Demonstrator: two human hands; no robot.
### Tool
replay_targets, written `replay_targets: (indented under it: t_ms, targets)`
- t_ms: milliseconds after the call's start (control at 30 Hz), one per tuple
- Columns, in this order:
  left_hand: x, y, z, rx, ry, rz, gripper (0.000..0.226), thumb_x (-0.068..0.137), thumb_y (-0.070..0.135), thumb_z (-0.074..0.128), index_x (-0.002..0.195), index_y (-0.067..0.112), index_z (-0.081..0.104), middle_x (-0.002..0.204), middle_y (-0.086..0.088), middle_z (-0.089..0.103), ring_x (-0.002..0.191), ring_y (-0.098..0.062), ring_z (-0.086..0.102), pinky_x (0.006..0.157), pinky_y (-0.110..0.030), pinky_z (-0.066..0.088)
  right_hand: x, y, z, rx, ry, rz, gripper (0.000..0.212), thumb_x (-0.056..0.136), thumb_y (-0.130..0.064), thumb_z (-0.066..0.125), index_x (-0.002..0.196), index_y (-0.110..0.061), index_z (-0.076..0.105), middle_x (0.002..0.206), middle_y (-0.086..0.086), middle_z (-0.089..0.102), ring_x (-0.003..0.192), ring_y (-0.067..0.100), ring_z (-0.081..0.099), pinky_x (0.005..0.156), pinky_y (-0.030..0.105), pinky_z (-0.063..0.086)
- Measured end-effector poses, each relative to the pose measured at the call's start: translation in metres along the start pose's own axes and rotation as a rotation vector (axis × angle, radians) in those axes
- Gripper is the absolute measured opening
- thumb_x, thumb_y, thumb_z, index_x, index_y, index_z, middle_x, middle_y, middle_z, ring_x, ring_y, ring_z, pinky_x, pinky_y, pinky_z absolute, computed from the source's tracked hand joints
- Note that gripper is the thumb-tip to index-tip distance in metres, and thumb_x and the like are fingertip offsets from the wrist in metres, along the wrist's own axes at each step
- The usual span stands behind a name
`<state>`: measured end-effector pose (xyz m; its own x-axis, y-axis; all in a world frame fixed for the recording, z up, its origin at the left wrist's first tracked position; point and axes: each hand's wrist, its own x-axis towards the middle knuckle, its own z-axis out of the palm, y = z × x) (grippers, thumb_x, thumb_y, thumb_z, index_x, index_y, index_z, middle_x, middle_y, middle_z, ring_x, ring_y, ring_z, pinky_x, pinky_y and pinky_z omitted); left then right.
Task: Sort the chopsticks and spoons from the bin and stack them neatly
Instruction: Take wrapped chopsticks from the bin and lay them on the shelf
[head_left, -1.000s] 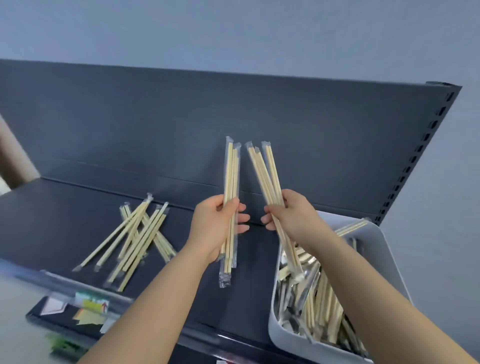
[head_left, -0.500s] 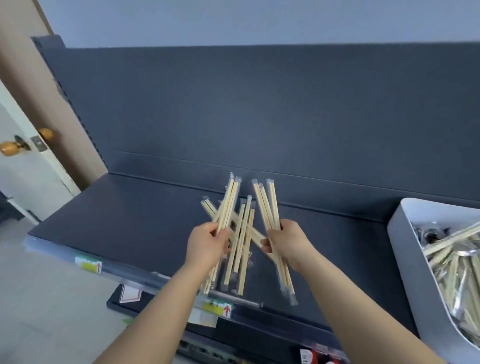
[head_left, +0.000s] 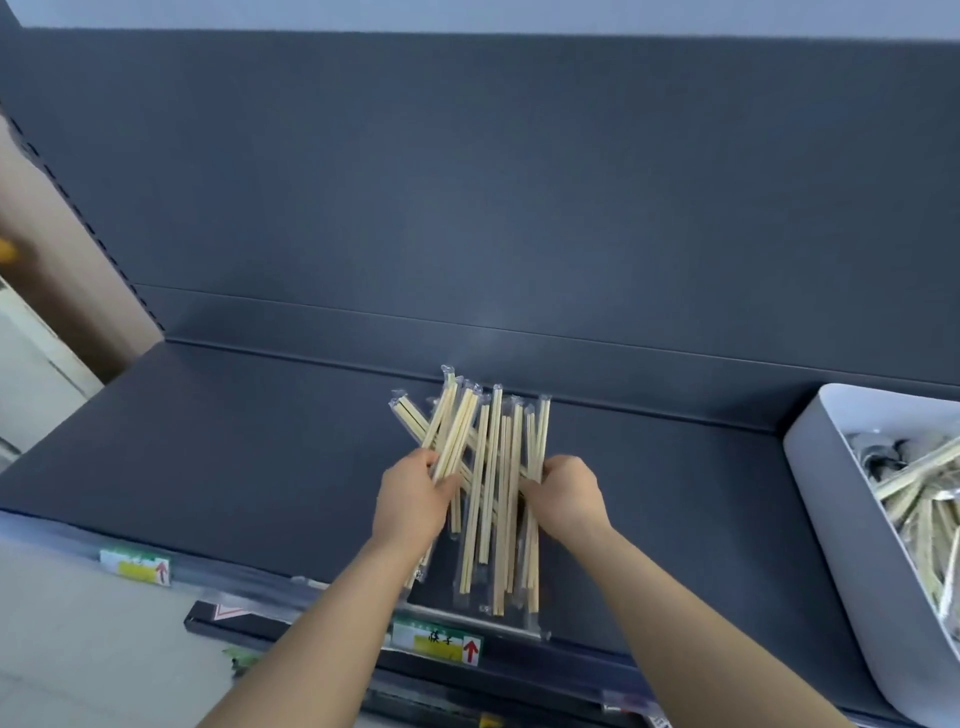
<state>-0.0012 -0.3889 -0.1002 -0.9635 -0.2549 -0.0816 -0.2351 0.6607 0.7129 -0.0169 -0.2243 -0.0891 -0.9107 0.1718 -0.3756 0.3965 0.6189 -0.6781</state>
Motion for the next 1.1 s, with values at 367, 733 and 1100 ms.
replay_targets:
  t_ms: [367,733,1100]
  targets:
    - [0.000,-0.013,0.007,0.414,0.126,0.155,0.047,0.090,0.049,0.057,0.124,0.017,0.059,0.125,-0.003,0.051,0.113,-0.024,0.043,0.094,-0.034,0.040,-0.003,0.005,0.007,-0.192,0.060,-0.193,0.020,0.091,-0.024,0.059,0.102,-0.008,0.060,0.087,0.006,0.067,0.071,0.020,0.063,0.063,0.031,0.053]
    - [-0.007,0.000,-0.016,0.429,-0.036,0.294,0.040,0.095,0.045,0.048,0.118,0.013,0.057,0.121,-0.005,0.055,0.109,-0.022,0.051,0.087,-0.033,0.048,-0.041,0.001,-0.005,-0.398,0.195,-0.317,0.030,0.096,-0.035,0.049,0.117,-0.015,0.061,0.113,0.003,0.060,0.096,0.023,0.062,0.074,0.028,0.048]
    - [-0.074,0.096,-0.007,0.324,-0.123,0.816,0.036,0.096,0.038,0.048,0.124,0.020,0.061,0.119,0.004,0.062,0.109,-0.019,0.055,0.094,-0.032,0.044,-0.133,0.042,-0.102,-0.568,0.493,-0.294,0.032,0.097,-0.034,0.045,0.116,-0.012,0.058,0.118,0.002,0.061,0.109,0.024,0.056,0.082,0.036,0.050]
